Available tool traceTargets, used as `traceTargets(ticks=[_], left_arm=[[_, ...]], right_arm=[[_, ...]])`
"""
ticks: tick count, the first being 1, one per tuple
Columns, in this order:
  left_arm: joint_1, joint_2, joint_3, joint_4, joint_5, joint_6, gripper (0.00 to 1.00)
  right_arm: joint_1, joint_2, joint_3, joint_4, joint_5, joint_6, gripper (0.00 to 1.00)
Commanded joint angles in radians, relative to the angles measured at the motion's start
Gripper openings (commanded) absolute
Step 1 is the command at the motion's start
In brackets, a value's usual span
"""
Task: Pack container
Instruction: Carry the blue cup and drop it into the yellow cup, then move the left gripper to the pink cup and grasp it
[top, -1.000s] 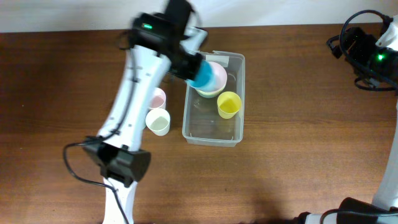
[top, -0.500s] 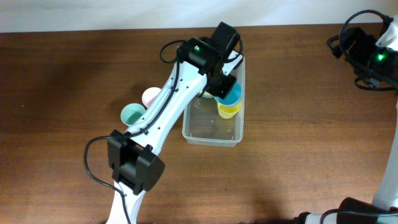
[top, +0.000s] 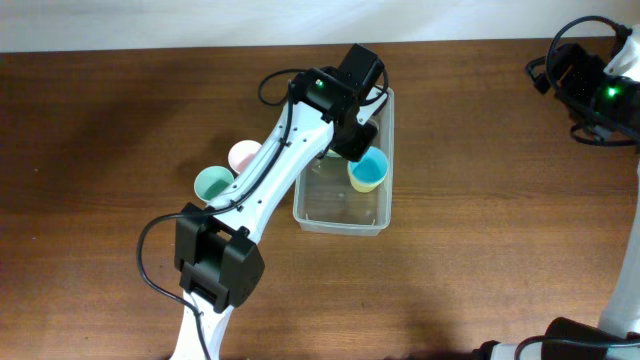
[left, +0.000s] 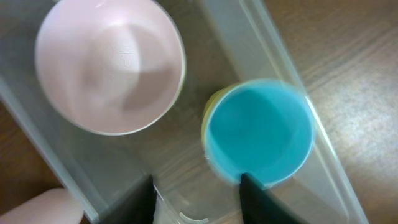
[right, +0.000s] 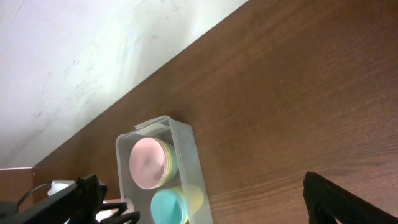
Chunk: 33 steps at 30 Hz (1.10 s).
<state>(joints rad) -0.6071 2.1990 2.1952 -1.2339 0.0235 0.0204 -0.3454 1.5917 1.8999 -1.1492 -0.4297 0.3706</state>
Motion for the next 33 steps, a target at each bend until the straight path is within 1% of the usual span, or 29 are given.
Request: traceTargets(ticks=[1, 5, 8, 11, 12, 13, 15, 17, 19, 22, 24, 28, 30, 33], left_arm=[[0.016, -0.009, 0.023, -0.034, -0.083, 0.011, 0.49], [0.063, -0.029, 0.113, -0.163, -0.143, 0.011, 0.49], [0.133, -0.054, 0.185, -0.251, -0.148, 0.007, 0.50], [0.230, -0.082, 0.217, -0.306, -0.144, -0.036, 0.61], [0.266, -0.085, 0.217, -0.316, -0.127, -0.036, 0.63], [0.316, -0.085, 0.216, -0.331, -0.079, -0.035, 0.66], [0.385, -0.079, 0.200, -0.342, 0.011, -0.035, 0.66], [0.441, -0.077, 0.166, -0.345, 0.046, -0.035, 0.66], [0.490, -0.073, 0.117, -0.336, 0.048, -0.035, 0.66], [0.528, -0.073, 0.026, -0.265, 0.085, -0.029, 0.66], [0.532, -0.073, -0.035, -0.208, 0.114, -0.003, 0.66], [0.531, -0.073, -0.158, -0.129, 0.115, -0.004, 0.61], [0.531, -0.073, -0.205, -0.092, 0.115, 0.002, 0.60], [0.530, -0.073, -0.275, -0.024, 0.114, 0.040, 0.59]], right_arm=[[-0.003, 0.005, 0.001, 0.000, -0.004, 0.004, 0.99], [-0.003, 0.005, 0.001, 0.000, -0.004, 0.004, 0.99], [-0.003, 0.005, 0.001, 0.001, -0.004, 0.004, 0.99], [-0.003, 0.005, 0.001, 0.000, -0.004, 0.004, 0.99], [-0.003, 0.005, 0.001, 0.000, -0.004, 0.004, 0.99], [-0.003, 0.005, 0.001, 0.001, -0.004, 0.004, 0.99], [-0.003, 0.005, 0.001, 0.000, -0.004, 0.004, 0.99], [-0.003, 0.005, 0.001, 0.000, -0.004, 0.004, 0.99], [-0.003, 0.005, 0.001, 0.001, -0.004, 0.004, 0.99], [-0.003, 0.005, 0.001, 0.000, -0.004, 0.004, 0.99], [-0.003, 0.005, 0.001, 0.001, -0.004, 0.004, 0.99], [-0.003, 0.005, 0.001, 0.001, -0.004, 0.004, 0.99], [-0.003, 0.005, 0.001, 0.001, -0.004, 0.004, 0.99], [-0.003, 0.005, 0.001, 0.001, -0.004, 0.004, 0.99]])
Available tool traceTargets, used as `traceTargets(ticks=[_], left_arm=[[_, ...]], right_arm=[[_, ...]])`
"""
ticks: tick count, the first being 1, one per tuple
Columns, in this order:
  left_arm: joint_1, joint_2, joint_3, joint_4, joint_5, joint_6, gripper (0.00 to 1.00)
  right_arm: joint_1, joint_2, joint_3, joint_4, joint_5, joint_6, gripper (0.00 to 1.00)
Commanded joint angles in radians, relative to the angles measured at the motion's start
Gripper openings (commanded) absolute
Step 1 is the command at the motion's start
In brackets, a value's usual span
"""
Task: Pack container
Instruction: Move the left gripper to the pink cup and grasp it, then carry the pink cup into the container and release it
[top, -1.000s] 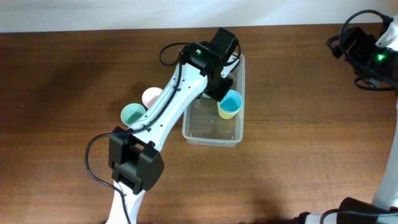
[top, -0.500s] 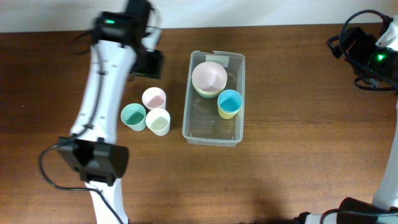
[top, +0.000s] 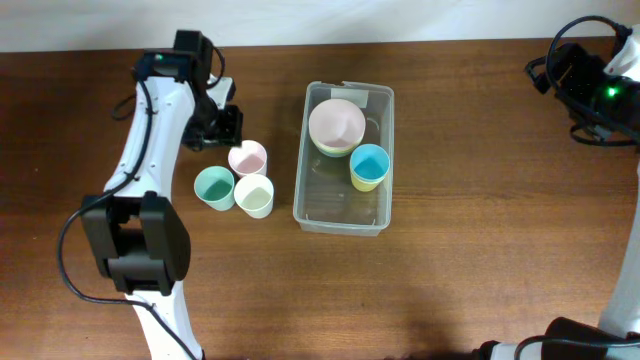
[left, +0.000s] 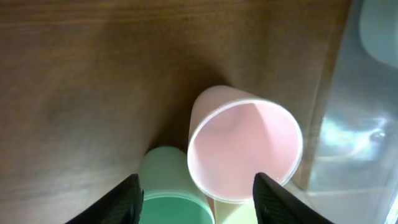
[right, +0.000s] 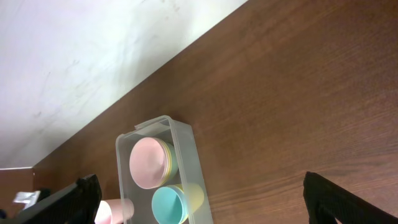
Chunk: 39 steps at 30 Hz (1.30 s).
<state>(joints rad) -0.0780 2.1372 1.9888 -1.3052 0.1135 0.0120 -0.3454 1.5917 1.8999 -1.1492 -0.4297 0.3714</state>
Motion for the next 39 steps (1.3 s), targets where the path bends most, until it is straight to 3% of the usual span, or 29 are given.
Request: traceTargets(ticks=[1, 10, 17, 23, 32, 39], left_arm=[[0.000, -0.011, -0.093, 0.068, 0.022, 0.050, 0.58], [0.000, -0.010, -0.216, 0.174, 0.022, 0.050, 0.47], [0.000, -0.010, -0.207, 0.234, 0.022, 0.050, 0.01], [0.001, -0.014, -0.014, 0.147, 0.022, 0.049, 0.01], [-0.114, -0.018, 0.458, -0.256, 0.026, 0.042, 0.01], [-0.275, -0.016, 0.424, -0.295, 0.025, 0.042, 0.01]], right_arm=[[-0.003, 0.005, 0.001, 0.001, -0.004, 0.003, 0.99], [-0.003, 0.005, 0.001, 0.001, -0.004, 0.003, 0.99], [-0.003, 0.005, 0.001, 0.000, -0.004, 0.003, 0.99], [-0.003, 0.005, 0.001, 0.001, -0.004, 0.003, 0.99], [-0.003, 0.005, 0.001, 0.001, -0.004, 0.003, 0.99], [-0.003, 0.005, 0.001, 0.000, -0.004, 0.003, 0.99]])
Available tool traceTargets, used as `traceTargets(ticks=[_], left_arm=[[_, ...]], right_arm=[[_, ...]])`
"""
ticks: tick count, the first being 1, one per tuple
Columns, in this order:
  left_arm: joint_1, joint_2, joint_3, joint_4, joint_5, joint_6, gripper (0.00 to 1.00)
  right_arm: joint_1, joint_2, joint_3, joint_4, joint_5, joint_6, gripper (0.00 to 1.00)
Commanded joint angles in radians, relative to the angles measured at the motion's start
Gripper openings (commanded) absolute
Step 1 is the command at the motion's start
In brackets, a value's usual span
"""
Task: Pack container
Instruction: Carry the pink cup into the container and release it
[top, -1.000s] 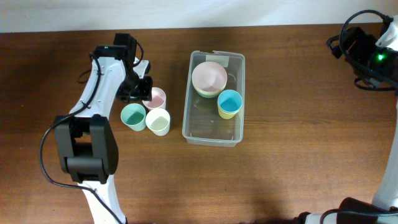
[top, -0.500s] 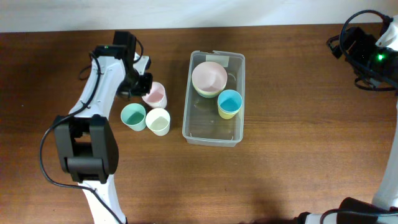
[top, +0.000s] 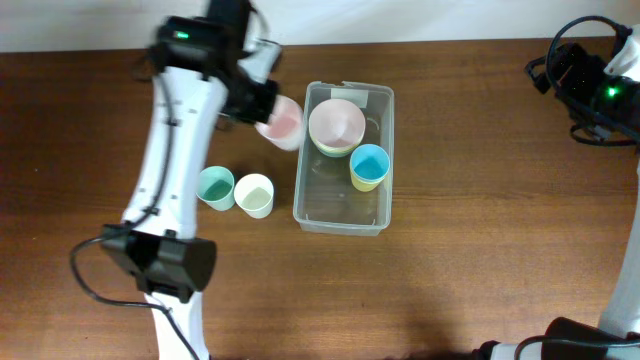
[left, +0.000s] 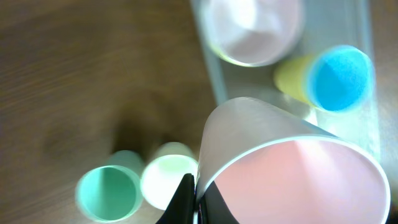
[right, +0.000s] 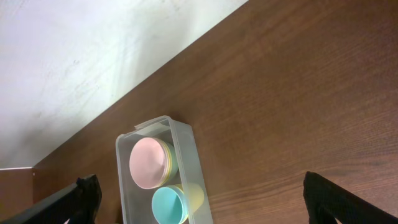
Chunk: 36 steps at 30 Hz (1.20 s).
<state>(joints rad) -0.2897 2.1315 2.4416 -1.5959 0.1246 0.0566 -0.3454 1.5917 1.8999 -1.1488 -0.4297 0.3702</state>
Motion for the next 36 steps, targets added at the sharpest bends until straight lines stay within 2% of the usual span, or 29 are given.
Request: traceTargets(ticks=[1, 8, 16, 24, 32, 35, 36], left_arm=[[-0.084, -0.010, -0.047, 0.005, 0.010, -0.003, 0.01], [-0.182, -0.010, -0.238, 0.125, 0.008, -0.018, 0.01], [-0.187, -0.010, -0.439, 0.308, -0.029, -0.031, 0.01], [-0.187, -0.003, -0.531, 0.451, -0.060, -0.041, 0.03], [-0.187, -0.004, -0.538, 0.474, -0.061, -0.041, 0.18], [-0.185, -0.008, -0.499, 0.441, -0.061, -0.041, 0.35], [-0.184, -0.008, -0.469, 0.416, -0.061, -0.041, 0.43]], right_arm=[[-0.003, 0.005, 0.001, 0.000, -0.004, 0.004, 0.99], [-0.003, 0.005, 0.001, 0.000, -0.004, 0.005, 0.99], [-0.003, 0.005, 0.001, 0.000, -0.004, 0.005, 0.99], [-0.003, 0.005, 0.001, 0.000, -0.004, 0.005, 0.99], [-0.003, 0.005, 0.001, 0.000, -0.004, 0.005, 0.99], [-0.003, 0.005, 0.001, 0.000, -0.004, 0.005, 0.99], [-0.003, 0.005, 0.001, 0.000, -0.004, 0.004, 0.99]])
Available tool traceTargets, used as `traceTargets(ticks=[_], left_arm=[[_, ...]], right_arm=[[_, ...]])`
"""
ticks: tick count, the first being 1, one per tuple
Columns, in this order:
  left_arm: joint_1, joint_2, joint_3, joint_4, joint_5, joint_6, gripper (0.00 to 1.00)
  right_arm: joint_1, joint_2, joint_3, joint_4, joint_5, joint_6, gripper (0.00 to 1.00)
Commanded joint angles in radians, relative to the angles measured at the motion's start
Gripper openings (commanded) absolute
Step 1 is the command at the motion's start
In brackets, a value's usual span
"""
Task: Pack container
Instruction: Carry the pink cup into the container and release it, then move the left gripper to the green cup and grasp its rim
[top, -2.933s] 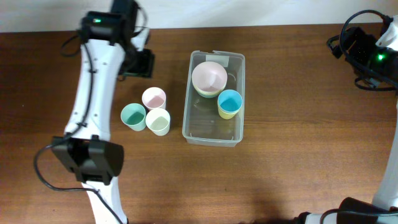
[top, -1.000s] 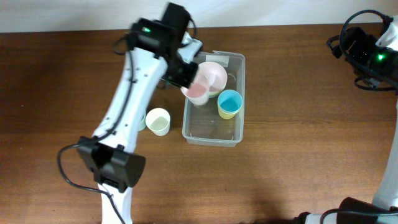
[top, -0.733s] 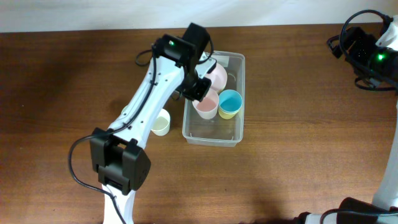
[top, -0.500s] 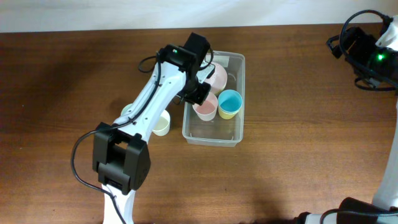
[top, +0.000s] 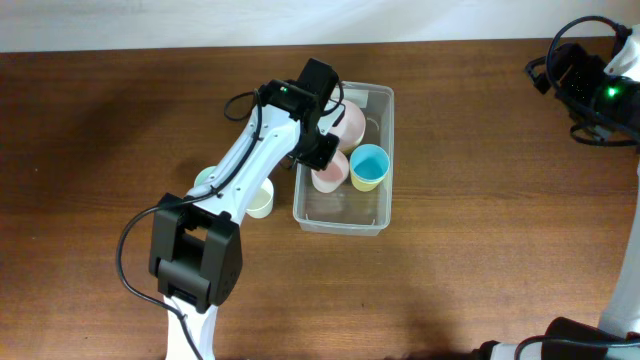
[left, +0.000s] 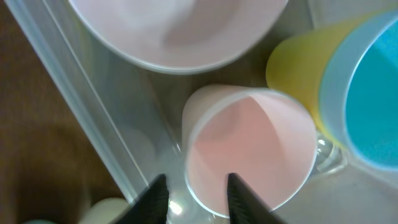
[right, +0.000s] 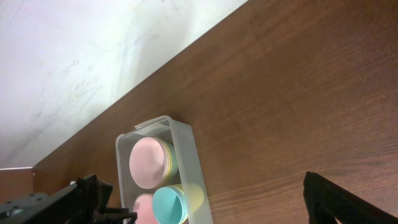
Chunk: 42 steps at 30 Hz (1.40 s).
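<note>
A clear plastic container (top: 385, 215) holds a pink bowl (top: 347, 122), a blue cup nested in a yellow one (top: 368, 166) and a pink cup (top: 327, 177). In the left wrist view the pink cup (left: 249, 149) stands upright between the bowl (left: 180, 31) and the container wall (left: 81, 112). My left gripper (left: 198, 196) is open over it, one finger outside the cup's rim and one inside, with a gap on either side of the wall. My right gripper (top: 590, 90) hangs open far off at the right edge, holding nothing.
A cream cup (top: 260, 200) and a mint cup (top: 205, 180) stand on the wooden table left of the container, partly under my left arm. The near half of the container (right: 186, 149) holds nothing.
My left gripper was shut on the pink cup, held in the air left of the container's far end. Now the cup stands inside the container beside the blue cup, and the gripper is open.
My left gripper first hung open over the blue cup in the container. Then it was open above the pink cup on the table. Later it held that cup lifted. Now the cup sits in the container, let go. The right arm stayed still.
</note>
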<state>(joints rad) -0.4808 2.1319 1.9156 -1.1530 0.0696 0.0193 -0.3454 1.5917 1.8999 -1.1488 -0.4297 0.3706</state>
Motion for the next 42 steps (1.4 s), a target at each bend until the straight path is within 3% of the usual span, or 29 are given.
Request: traceTargets(ticks=[1, 7, 10, 15, 20, 30, 42], left_arm=[[0.009, -0.011, 0.101, -0.064, -0.006, -0.004, 0.51], [0.034, -0.030, 0.409, -0.290, -0.017, -0.004, 0.63], [0.057, -0.045, 0.546, -0.404, -0.093, -0.004, 0.67], [0.125, -0.062, 0.595, -0.535, -0.228, -0.017, 0.72], [0.231, -0.062, 0.502, -0.535, -0.140, -0.081, 0.72], [0.420, -0.062, 0.120, -0.495, -0.091, -0.106, 0.70], [0.518, -0.062, -0.231, -0.237, -0.010, -0.094, 0.70]], right_arm=[[-0.003, 0.005, 0.001, 0.000, -0.004, 0.004, 0.99], [-0.003, 0.005, 0.001, 0.000, -0.004, 0.004, 0.99], [-0.003, 0.005, 0.001, 0.000, -0.004, 0.004, 0.99], [-0.003, 0.005, 0.001, 0.000, -0.004, 0.004, 0.99], [-0.003, 0.005, 0.001, 0.000, -0.004, 0.004, 0.99], [-0.003, 0.005, 0.001, 0.000, -0.004, 0.004, 0.99], [-0.003, 0.005, 0.001, 0.000, -0.004, 0.004, 0.99]])
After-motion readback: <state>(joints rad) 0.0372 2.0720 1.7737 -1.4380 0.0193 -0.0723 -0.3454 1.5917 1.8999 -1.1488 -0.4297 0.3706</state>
